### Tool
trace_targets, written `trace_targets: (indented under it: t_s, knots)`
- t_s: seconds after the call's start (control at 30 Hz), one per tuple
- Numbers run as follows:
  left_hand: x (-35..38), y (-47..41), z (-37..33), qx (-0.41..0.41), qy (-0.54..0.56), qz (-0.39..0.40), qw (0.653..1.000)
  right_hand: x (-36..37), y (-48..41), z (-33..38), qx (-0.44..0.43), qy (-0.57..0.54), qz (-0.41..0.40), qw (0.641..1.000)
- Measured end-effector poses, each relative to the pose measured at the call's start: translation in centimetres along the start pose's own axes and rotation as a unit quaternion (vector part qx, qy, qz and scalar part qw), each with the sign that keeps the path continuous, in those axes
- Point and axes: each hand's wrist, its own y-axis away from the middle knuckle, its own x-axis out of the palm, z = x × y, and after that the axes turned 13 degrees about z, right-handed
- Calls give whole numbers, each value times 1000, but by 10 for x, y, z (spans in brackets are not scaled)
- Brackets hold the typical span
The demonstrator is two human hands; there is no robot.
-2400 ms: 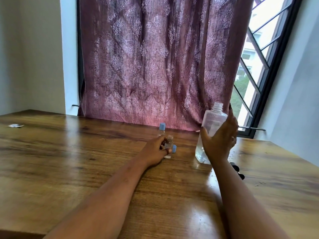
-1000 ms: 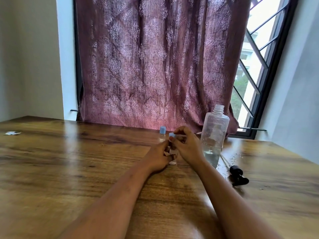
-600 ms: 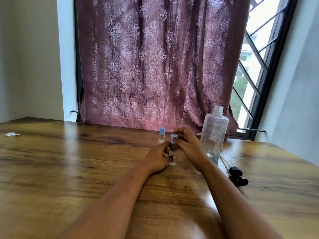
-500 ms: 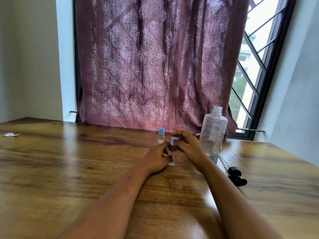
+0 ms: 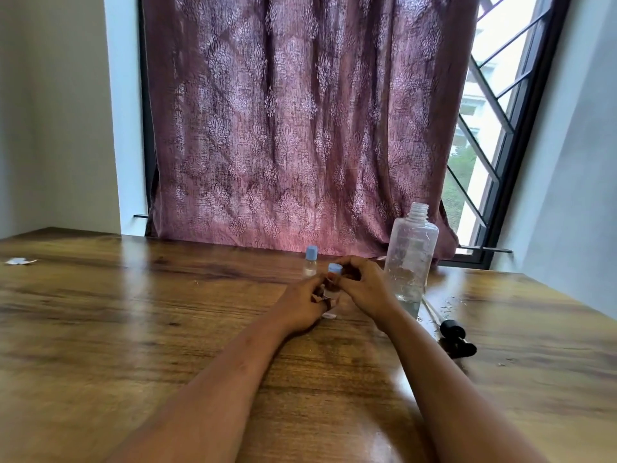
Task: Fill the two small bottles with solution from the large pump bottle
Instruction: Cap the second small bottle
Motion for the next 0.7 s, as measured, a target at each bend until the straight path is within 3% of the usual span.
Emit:
trace_targets:
  t_s: [0.33, 0.7]
  knots:
    - [-1, 2, -3, -7, -1, 16, 1000, -3, 4, 7, -6, -106, 81, 991]
    - [-1, 1, -2, -1, -20, 17, 1000, 0, 4, 5, 15, 57, -11, 998]
